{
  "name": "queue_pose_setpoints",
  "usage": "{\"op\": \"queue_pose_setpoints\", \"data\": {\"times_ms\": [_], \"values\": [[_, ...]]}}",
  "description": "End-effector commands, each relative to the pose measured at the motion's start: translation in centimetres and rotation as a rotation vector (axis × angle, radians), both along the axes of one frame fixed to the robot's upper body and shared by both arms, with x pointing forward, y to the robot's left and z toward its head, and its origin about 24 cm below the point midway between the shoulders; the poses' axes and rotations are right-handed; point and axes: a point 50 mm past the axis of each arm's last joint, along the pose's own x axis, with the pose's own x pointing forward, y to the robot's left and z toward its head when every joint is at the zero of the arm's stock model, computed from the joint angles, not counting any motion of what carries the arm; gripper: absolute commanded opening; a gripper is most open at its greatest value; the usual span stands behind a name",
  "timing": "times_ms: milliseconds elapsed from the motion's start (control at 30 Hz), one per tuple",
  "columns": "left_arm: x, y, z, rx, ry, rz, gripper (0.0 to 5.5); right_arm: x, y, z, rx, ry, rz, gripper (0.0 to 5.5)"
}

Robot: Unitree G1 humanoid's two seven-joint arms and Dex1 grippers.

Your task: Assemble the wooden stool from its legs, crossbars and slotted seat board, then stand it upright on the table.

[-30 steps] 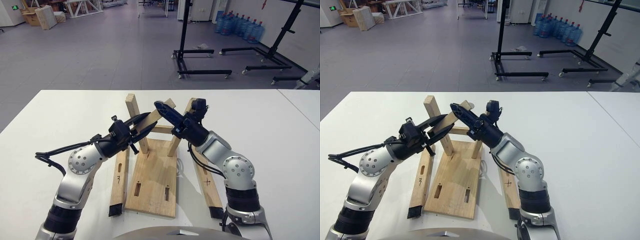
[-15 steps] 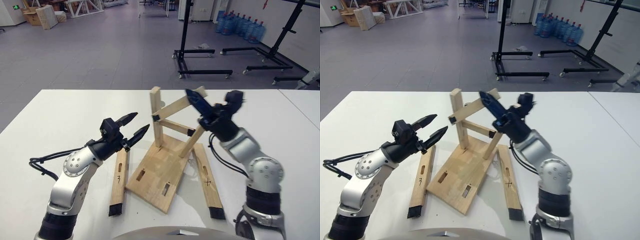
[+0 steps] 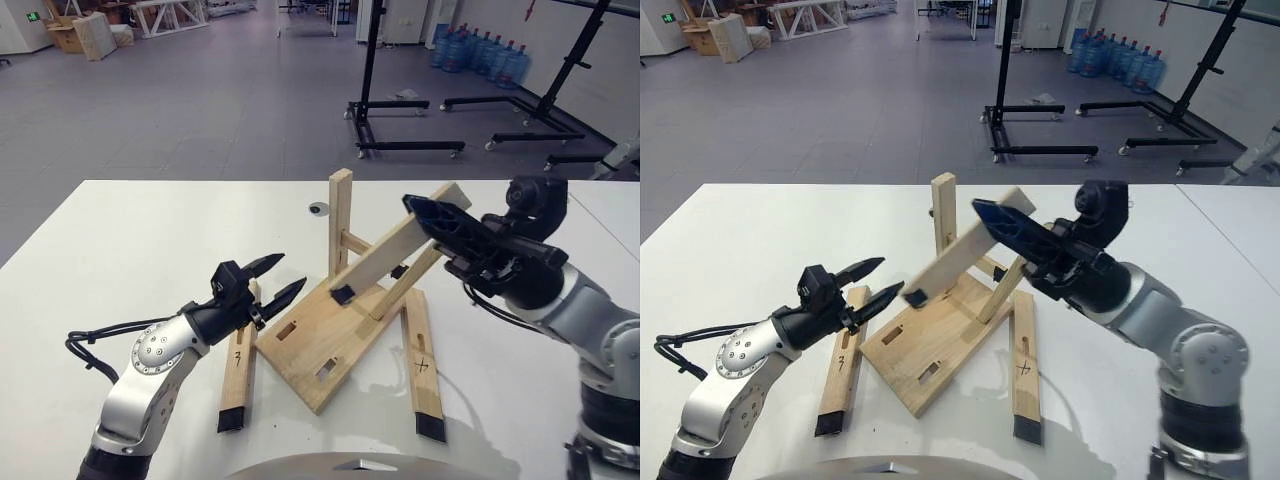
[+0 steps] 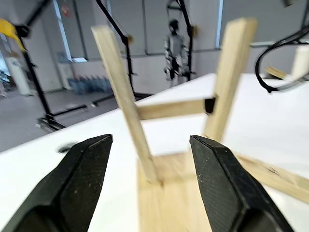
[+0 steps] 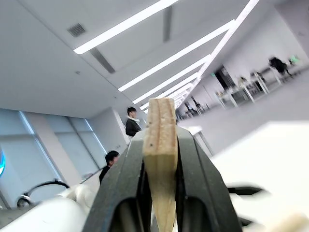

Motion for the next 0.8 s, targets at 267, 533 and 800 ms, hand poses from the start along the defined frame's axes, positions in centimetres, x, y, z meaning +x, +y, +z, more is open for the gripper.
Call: {"op": "queue_pose_setpoints", "data": {"times_ms": [267,533,800], "values": [[-0.7,0.3,-1.0,0.03,0.026,0.081,2.93,-1.4,-3.3,-5.9,-0.448,0.217,-0.28,0.38],[-1.3,1.0,-0.4,0.001,0.002,0.204,2.93,-2.6,-4.1,-6.8,-0.632,0.301,-0.636,0.38],[-1.1,0.6,-0.2,-0.009,0.0,0.199,2.93,-3.7,-2.2,-8.3,-0.711,0.339,-0.804,0.38]]}}
